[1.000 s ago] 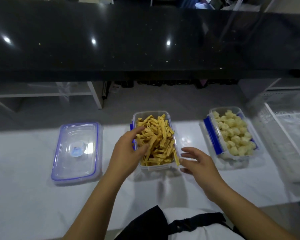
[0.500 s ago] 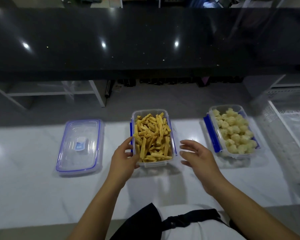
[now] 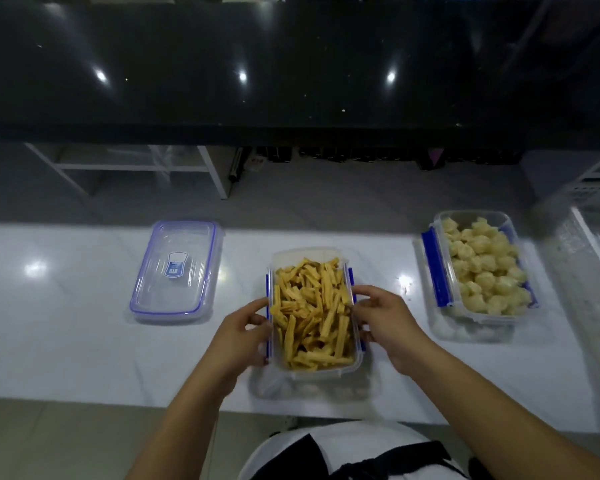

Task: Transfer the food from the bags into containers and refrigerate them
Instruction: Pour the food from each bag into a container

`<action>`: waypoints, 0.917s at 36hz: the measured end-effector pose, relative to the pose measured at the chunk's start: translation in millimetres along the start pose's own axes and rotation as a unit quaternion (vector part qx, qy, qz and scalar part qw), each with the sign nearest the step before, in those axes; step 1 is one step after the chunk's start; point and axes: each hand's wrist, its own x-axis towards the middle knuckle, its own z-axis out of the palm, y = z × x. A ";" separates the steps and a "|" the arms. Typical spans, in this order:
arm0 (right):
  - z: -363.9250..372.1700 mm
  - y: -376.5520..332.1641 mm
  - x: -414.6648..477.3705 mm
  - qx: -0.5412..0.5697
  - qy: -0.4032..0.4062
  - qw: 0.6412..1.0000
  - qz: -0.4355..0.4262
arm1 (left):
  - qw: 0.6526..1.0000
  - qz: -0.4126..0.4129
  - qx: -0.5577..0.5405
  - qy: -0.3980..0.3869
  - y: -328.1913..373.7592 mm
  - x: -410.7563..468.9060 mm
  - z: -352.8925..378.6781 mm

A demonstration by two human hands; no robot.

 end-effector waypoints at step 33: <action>-19.8 -35.5 29.4 -0.007 -0.019 0.999 -0.035 | 1.000 0.001 -0.019 -0.010 43.8 14.3 -3.7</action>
